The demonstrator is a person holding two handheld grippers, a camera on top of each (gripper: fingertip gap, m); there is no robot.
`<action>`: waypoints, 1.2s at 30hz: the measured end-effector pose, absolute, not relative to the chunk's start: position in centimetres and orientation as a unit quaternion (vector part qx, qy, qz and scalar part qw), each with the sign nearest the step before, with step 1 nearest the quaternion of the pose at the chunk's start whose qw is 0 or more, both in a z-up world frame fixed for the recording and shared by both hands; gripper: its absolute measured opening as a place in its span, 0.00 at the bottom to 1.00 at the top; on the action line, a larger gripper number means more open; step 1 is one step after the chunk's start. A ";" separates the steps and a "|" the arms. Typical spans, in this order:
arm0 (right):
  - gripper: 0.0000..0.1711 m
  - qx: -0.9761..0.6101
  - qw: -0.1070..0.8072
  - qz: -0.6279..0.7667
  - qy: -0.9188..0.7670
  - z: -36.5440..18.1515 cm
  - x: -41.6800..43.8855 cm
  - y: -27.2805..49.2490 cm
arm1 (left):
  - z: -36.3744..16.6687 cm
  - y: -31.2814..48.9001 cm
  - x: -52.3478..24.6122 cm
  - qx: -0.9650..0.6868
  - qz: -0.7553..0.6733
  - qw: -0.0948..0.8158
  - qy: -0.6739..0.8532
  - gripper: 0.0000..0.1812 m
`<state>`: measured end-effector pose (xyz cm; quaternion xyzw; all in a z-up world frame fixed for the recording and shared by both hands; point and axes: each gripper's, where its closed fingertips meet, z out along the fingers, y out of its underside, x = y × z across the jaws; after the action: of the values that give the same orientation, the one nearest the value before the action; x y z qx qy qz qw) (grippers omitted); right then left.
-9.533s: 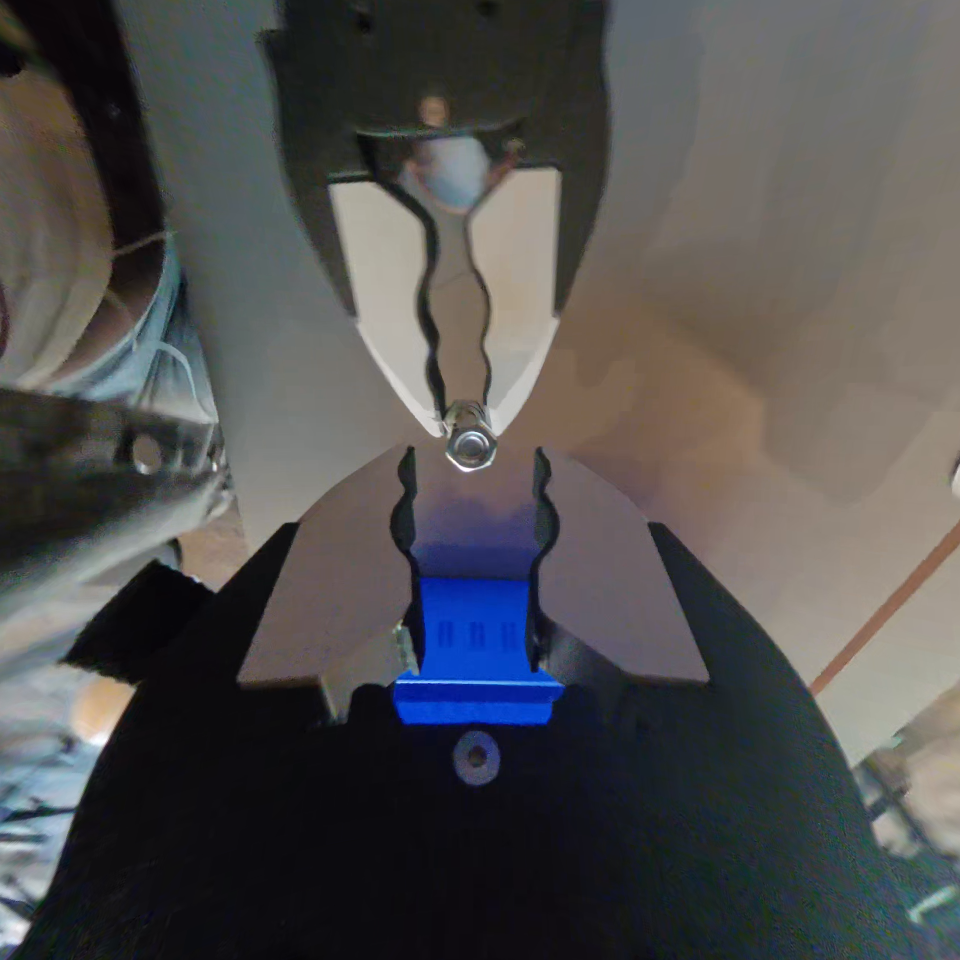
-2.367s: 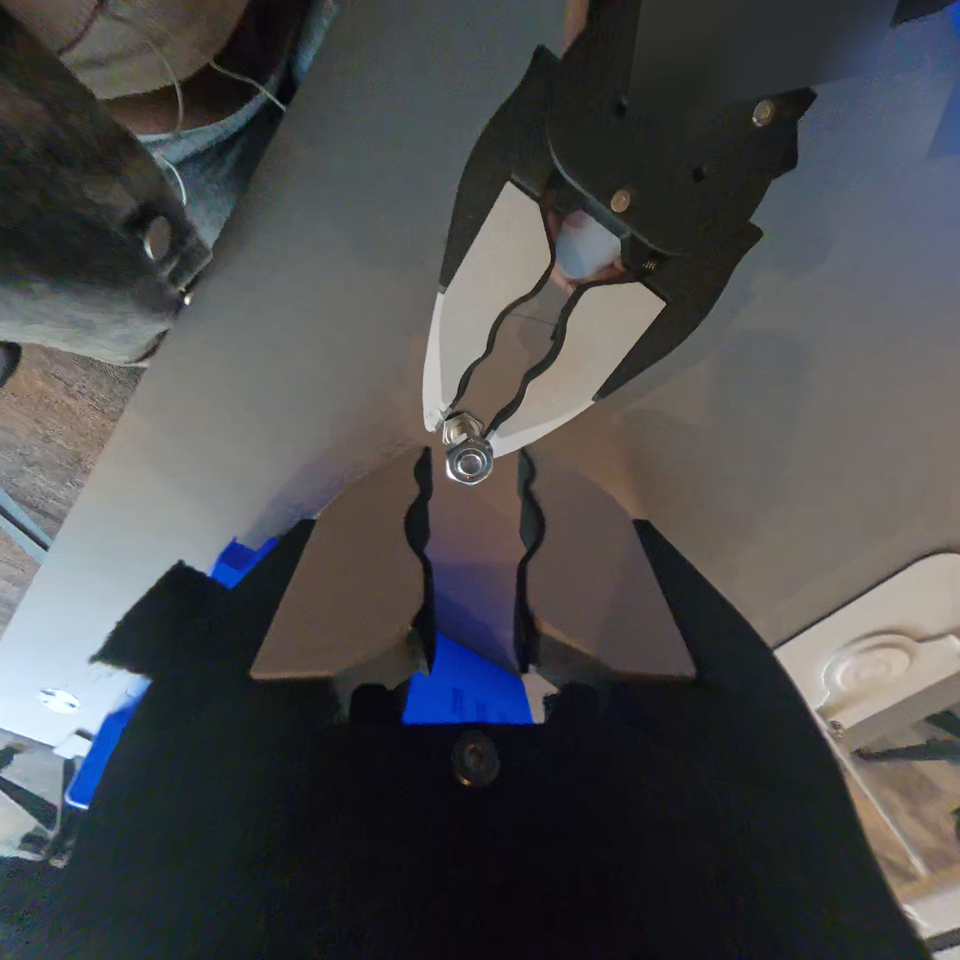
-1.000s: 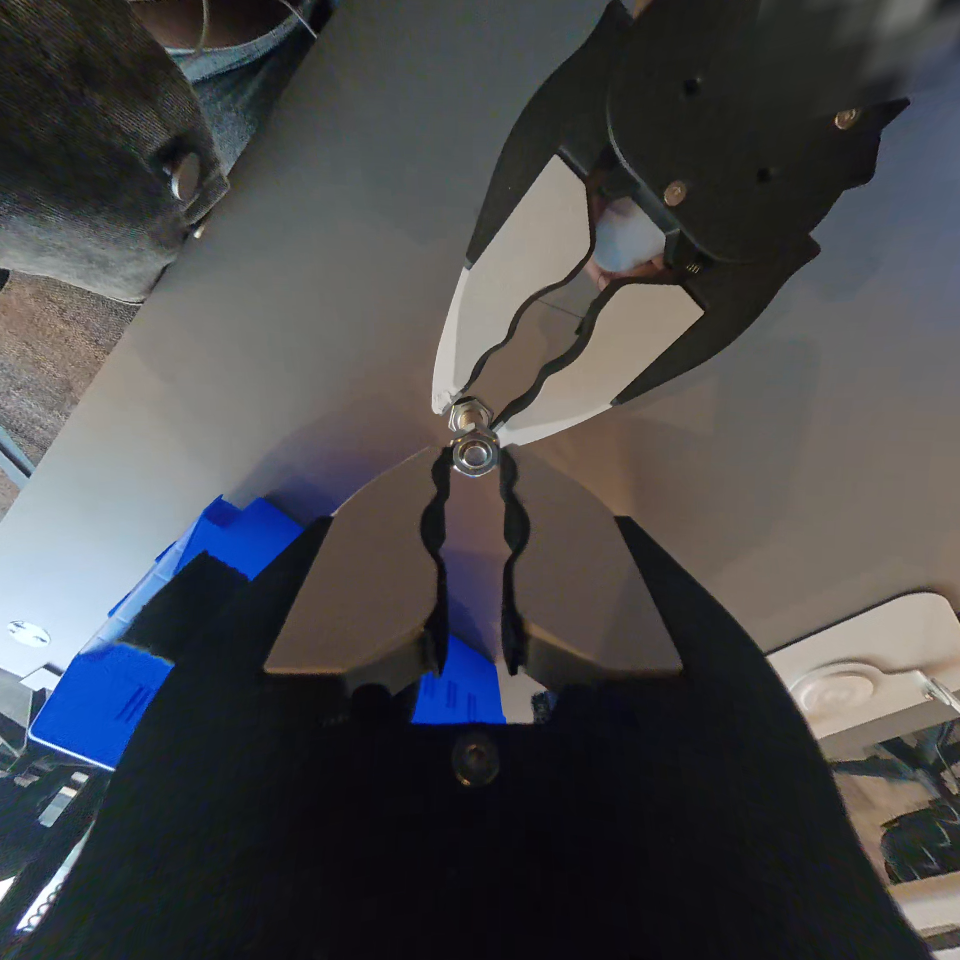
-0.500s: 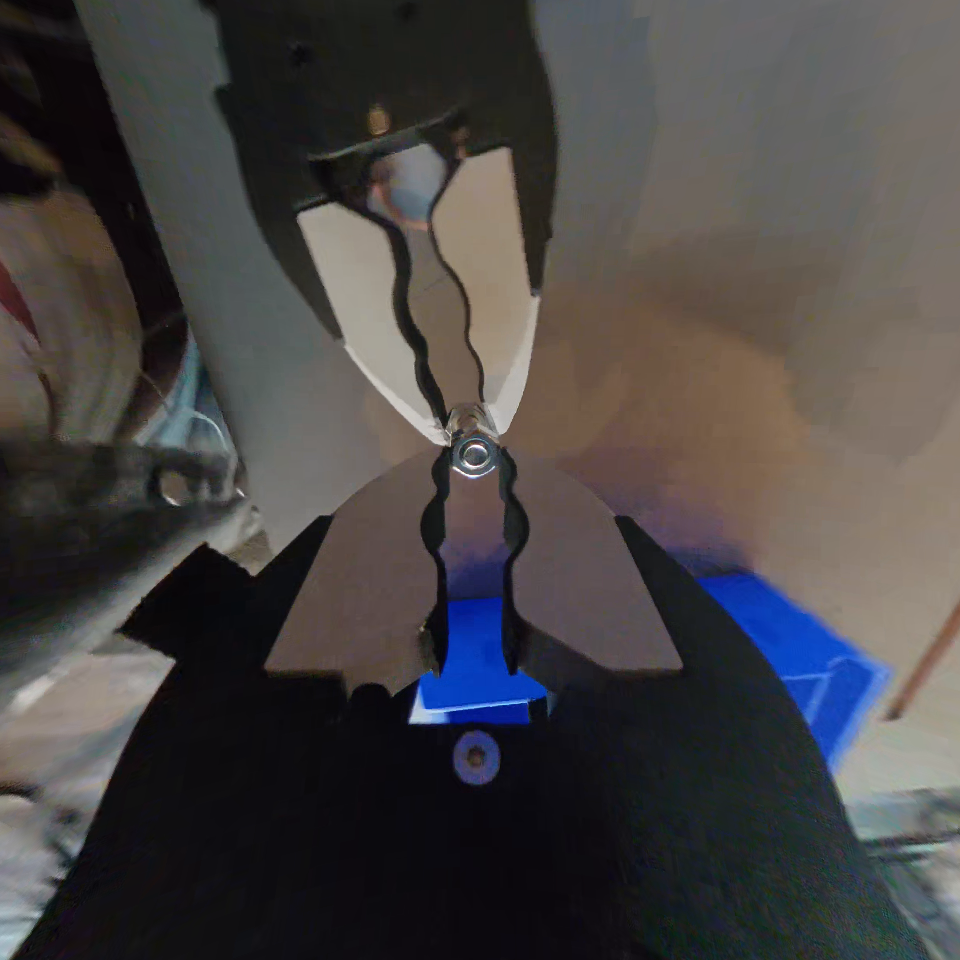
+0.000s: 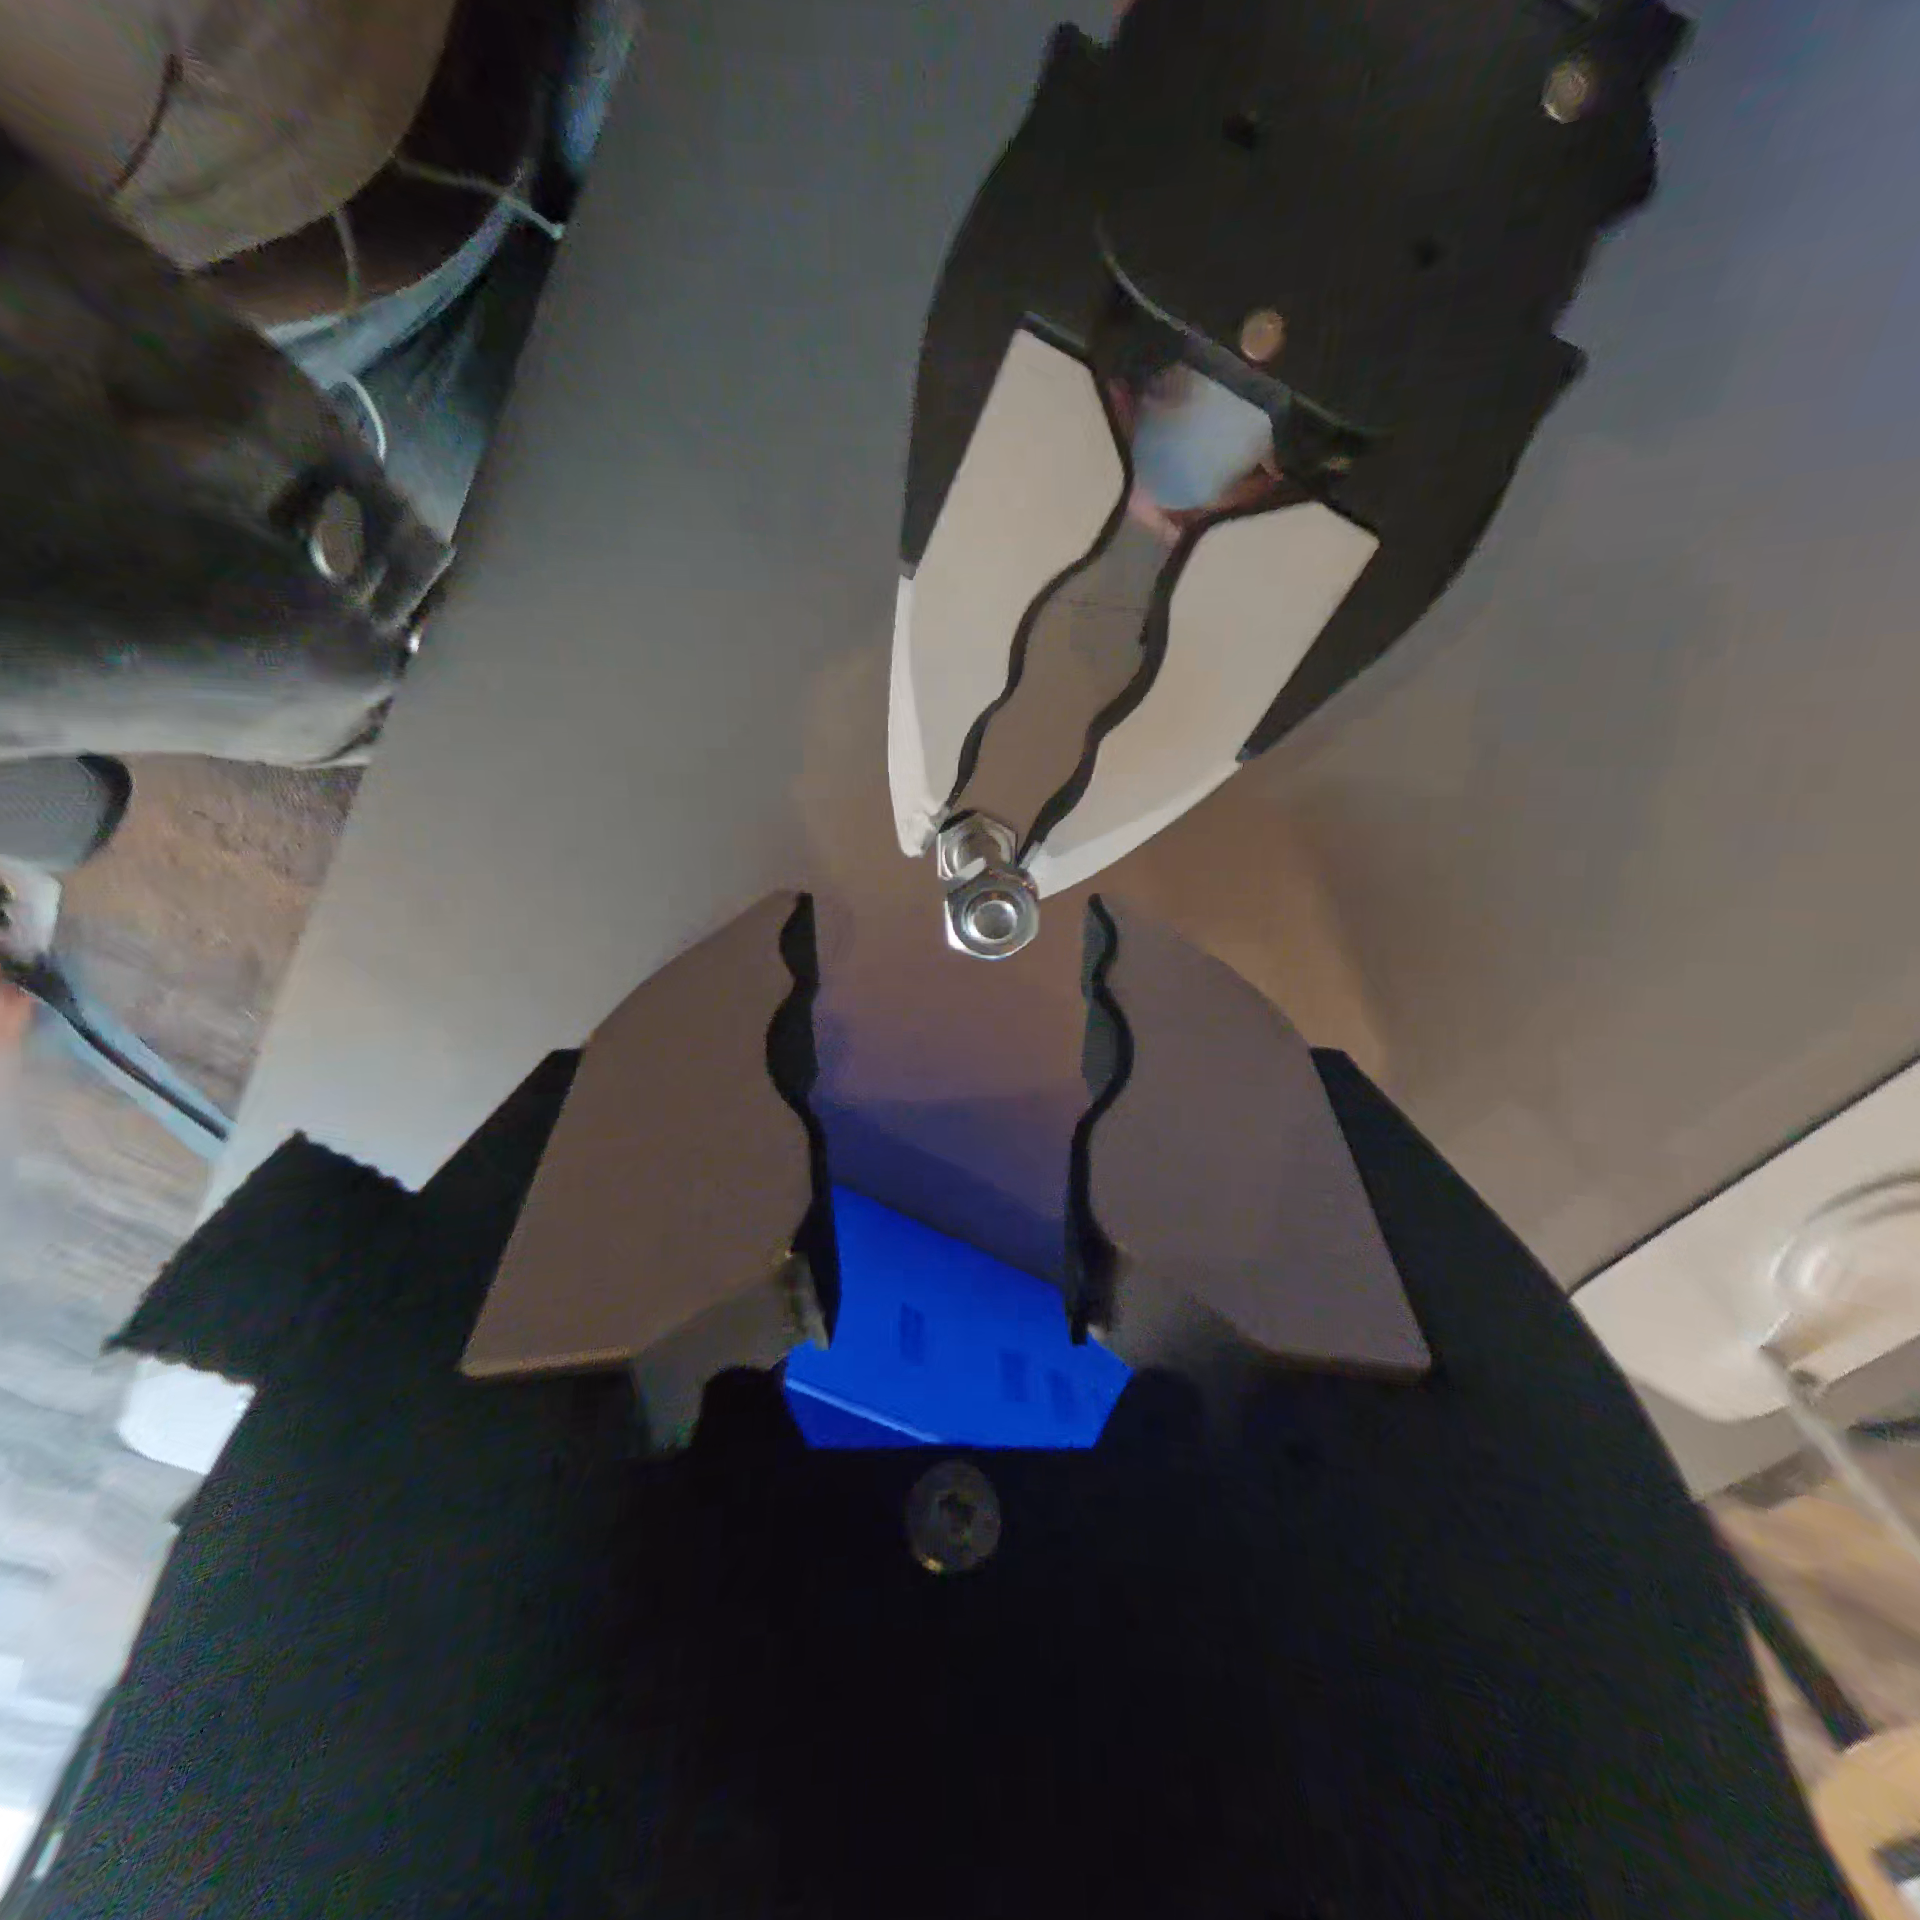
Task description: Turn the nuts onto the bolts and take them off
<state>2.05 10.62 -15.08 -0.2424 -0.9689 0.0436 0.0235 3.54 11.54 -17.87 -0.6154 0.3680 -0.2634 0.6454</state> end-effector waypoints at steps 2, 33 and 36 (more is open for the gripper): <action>0.27 -0.214 0.013 0.045 -0.976 -15.3 1.7 10.6 | -17.8 11.5 3.5 -0.615 -0.264 0.645 0.369 0.10; 0.26 -0.415 0.058 0.009 -0.908 -15.5 1.2 12.1 | -17.9 11.5 3.8 -0.617 -0.258 0.645 0.369 0.10; 0.25 -0.368 0.034 0.035 -0.929 -15.6 1.6 11.6 | -17.9 11.4 3.7 -0.616 -0.262 0.645 0.368 0.10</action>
<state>1.56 11.62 -15.63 -0.3679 -0.9286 0.0350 0.0344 3.68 11.44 -17.92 -0.6164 0.3680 -0.2618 0.6450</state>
